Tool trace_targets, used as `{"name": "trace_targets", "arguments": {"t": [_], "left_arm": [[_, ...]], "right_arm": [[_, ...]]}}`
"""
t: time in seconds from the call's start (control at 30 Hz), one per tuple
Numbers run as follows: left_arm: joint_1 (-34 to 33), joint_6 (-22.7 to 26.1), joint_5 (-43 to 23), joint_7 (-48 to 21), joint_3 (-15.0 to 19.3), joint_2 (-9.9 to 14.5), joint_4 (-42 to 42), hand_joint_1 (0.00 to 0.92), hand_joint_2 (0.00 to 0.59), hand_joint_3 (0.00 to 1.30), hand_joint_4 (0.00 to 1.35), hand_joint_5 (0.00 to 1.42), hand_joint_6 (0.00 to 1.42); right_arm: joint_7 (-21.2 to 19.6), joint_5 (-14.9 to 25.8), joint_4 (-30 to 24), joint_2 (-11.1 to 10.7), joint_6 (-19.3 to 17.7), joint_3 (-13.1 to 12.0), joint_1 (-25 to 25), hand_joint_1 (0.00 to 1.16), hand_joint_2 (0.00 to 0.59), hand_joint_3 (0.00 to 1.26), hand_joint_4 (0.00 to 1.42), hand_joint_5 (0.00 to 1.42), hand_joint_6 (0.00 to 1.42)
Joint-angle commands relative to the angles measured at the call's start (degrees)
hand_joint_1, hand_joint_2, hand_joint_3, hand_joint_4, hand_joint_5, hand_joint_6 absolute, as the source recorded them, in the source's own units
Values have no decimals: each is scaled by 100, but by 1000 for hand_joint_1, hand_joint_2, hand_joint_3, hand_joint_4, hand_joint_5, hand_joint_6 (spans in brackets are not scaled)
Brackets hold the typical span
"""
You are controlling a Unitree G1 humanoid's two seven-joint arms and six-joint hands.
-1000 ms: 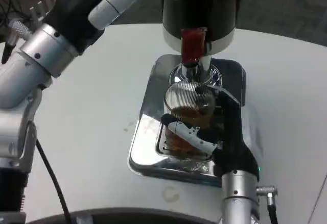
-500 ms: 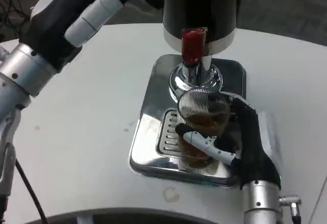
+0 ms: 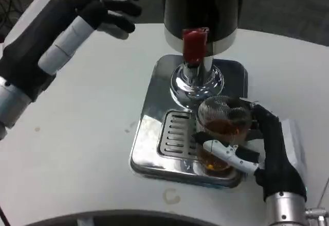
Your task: Grasp the cup under the faucet to collect the drink, then remove the cup.
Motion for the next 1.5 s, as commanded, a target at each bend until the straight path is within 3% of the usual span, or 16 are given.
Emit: {"name": "trace_targets", "arguments": {"t": [0.03, 0.2, 0.47, 0.87, 1.3, 1.5], "left_arm": [[350, 49, 36, 101, 72, 95, -208, 0, 65, 370, 381, 458, 481], [873, 60, 99, 239, 123, 74, -367, 0, 65, 371, 381, 458, 482], [1302, 53, 159, 327, 100, 92, -358, 0, 65, 377, 381, 458, 484], [1832, -120, 487, 380, 68, 123, -299, 0, 65, 375, 381, 458, 487], [2110, -510, 1123, 479, -203, 121, -176, 0, 77, 359, 358, 417, 427], [2197, -678, 1400, 572, -369, 152, -211, 0, 78, 351, 323, 351, 389]], "right_arm": [[138, 33, -375, -25, 60, -89, 209, 861, 163, 867, 941, 1023, 572], [324, 30, -814, -36, 140, -205, 513, 857, 161, 885, 953, 1046, 585], [476, 57, -1088, -34, 209, -325, 647, 857, 161, 902, 975, 1060, 576], [876, 65, -1811, -224, 340, -506, 1021, 861, 154, 931, 995, 1073, 582], [1334, 76, -2762, -306, 650, -675, 1552, 868, 153, 945, 1019, 1099, 588], [1489, 72, -3194, -315, 663, -619, 1810, 873, 154, 966, 1033, 1136, 597]]}}
